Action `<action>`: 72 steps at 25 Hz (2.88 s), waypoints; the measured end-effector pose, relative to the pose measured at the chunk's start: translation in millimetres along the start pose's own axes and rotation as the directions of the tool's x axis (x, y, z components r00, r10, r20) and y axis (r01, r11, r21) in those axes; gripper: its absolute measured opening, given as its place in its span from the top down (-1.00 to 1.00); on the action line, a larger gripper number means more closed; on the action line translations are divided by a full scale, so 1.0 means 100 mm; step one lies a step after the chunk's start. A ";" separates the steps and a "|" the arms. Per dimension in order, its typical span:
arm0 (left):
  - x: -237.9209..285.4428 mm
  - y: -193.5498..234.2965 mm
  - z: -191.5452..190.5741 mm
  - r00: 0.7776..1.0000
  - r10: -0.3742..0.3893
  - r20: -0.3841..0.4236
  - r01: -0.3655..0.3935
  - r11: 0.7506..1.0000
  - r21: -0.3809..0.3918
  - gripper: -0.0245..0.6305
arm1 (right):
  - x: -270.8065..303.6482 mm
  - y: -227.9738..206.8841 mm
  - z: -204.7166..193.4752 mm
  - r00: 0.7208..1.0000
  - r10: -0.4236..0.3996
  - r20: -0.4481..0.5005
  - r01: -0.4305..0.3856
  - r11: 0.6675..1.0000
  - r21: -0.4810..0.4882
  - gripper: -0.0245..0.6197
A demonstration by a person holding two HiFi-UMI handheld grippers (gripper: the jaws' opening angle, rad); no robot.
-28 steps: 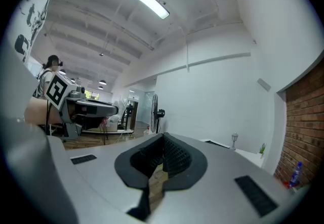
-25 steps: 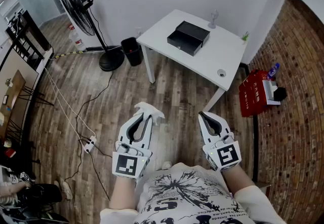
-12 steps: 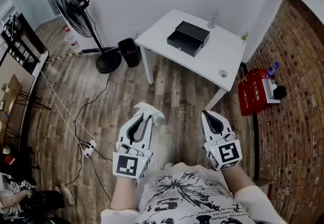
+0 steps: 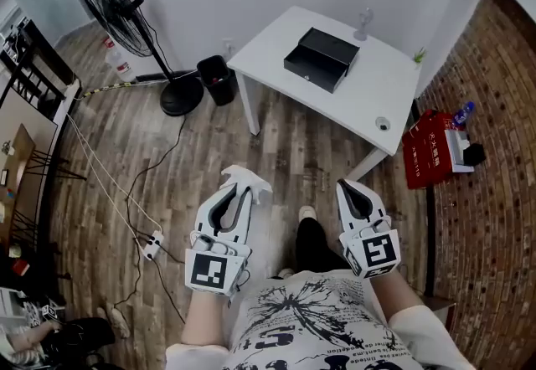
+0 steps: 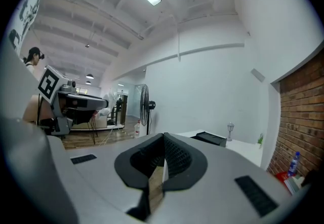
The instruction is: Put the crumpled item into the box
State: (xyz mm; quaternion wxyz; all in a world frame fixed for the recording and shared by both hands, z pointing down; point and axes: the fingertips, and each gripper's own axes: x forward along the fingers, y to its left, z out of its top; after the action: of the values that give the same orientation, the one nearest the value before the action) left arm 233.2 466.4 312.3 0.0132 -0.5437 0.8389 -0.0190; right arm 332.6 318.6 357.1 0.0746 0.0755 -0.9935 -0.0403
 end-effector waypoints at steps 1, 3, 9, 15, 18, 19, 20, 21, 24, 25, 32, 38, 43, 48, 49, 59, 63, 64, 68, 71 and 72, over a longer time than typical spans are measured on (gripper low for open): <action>0.11 0.05 -0.01 1.000 0.006 0.001 -0.006 1.000 0.002 0.71 | 0.11 -0.06 0.00 1.000 0.009 0.006 -0.009 1.000 -0.004 0.88; 0.36 0.17 -0.02 1.000 0.025 0.003 -0.025 1.000 0.002 0.71 | 0.39 -0.22 0.00 1.000 0.028 0.010 -0.028 0.999 -0.016 0.88; 1.33 0.60 0.15 0.997 0.076 0.012 -0.076 0.997 -0.003 0.71 | 1.37 -0.94 0.19 0.998 0.056 0.007 -0.056 0.998 -0.024 0.88; 2.57 0.81 0.19 0.998 0.064 -0.024 -0.063 0.996 0.057 0.71 | 2.23 -1.88 0.42 0.997 0.055 0.046 -0.053 0.997 -0.047 0.88; 3.12 0.81 0.16 0.999 0.044 -0.006 -0.044 0.997 0.058 0.71 | 2.55 -2.29 0.40 0.998 0.040 0.047 -0.038 0.999 -0.037 0.88; 3.29 0.81 0.12 0.999 0.033 -0.012 -0.033 0.998 0.059 0.71 | 2.64 -2.41 0.37 0.999 0.035 0.041 -0.034 0.999 -0.033 0.88; 3.45 0.81 0.08 1.000 0.021 -0.022 -0.020 0.998 0.059 0.71 | 2.73 -2.52 0.35 0.999 0.030 0.035 -0.029 0.999 -0.027 0.88; 3.60 0.81 0.07 1.000 0.009 -0.023 -0.008 0.999 0.053 0.71 | 2.81 -2.61 0.33 0.999 0.023 0.029 -0.023 1.000 -0.019 0.88; 3.99 0.85 0.06 0.999 -0.037 -0.019 0.037 0.999 0.036 0.71 | 3.02 -2.83 0.31 1.000 -0.002 0.025 0.002 1.000 -0.009 0.88; 4.12 0.88 0.06 0.998 -0.055 -0.022 0.055 0.998 0.037 0.71 | 3.09 -2.90 0.32 1.000 -0.015 0.028 0.015 1.000 -0.012 0.88; 5.22 1.18 -0.09 0.963 -0.265 -0.045 0.267 0.962 0.052 0.71 | 3.68 -3.39 0.27 0.982 -0.190 -0.012 0.190 0.982 0.005 0.88; 6.09 1.27 -0.48 0.821 -0.508 -0.262 0.545 0.833 0.094 0.71 | 4.08 -3.82 0.12 0.918 -0.386 -0.087 0.392 0.917 0.071 0.88; 6.58 1.23 -0.97 0.639 -0.654 -0.404 0.739 0.668 0.088 0.71 | 4.30 -3.99 -0.13 0.847 -0.506 -0.160 0.524 0.846 0.097 0.88; 6.82 1.08 -1.69 0.452 -0.694 -0.560 0.871 0.479 0.111 0.71 | 4.33 -4.07 -0.44 0.763 -0.604 -0.231 0.639 0.759 0.124 0.88; 6.85 1.04 -1.82 0.421 -0.687 -0.592 0.892 0.434 0.130 0.71 | 4.33 -4.10 -0.49 0.746 -0.620 -0.243 0.659 0.741 0.128 0.88; 6.94 0.69 -2.79 0.159 -0.625 -0.764 0.987 0.123 0.105 0.70 | 4.19 -4.32 -0.97 0.606 -0.727 -0.323 0.790 0.597 0.138 0.88; 6.99 0.62 -3.03 0.106 -0.601 -0.792 0.994 0.084 0.070 0.70 | 4.14 -4.34 -1.13 0.581 -0.733 -0.353 0.809 0.569 0.150 0.88; 6.99 0.61 -3.07 0.093 -0.593 -0.800 0.995 0.073 0.062 0.70 | 4.13 -4.34 -1.16 0.578 -0.732 -0.361 0.810 0.566 0.151 0.88; 6.93 0.55 -3.20 0.056 -0.567 -0.822 0.998 0.028 0.048 0.70 | 4.11 -4.28 -1.23 0.575 -0.721 -0.385 0.811 0.564 0.155 0.88; 6.90 0.53 -3.28 0.048 -0.551 -0.833 0.999 0.007 0.053 0.69 | 4.13 -4.24 -1.21 0.585 -0.714 -0.386 0.804 0.572 0.162 0.88; 6.90 0.53 -3.30 0.047 -0.550 -0.834 0.999 0.009 0.050 0.69 | 4.14 -4.22 -1.19 0.590 -0.710 -0.383 0.801 0.576 0.166 0.88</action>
State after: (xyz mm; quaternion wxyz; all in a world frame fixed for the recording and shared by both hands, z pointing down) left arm -110.6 -136.1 638.3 -0.0828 -0.8465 0.1968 -0.4877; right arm 6.8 -170.4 494.3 0.1732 0.5120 -0.8348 0.1048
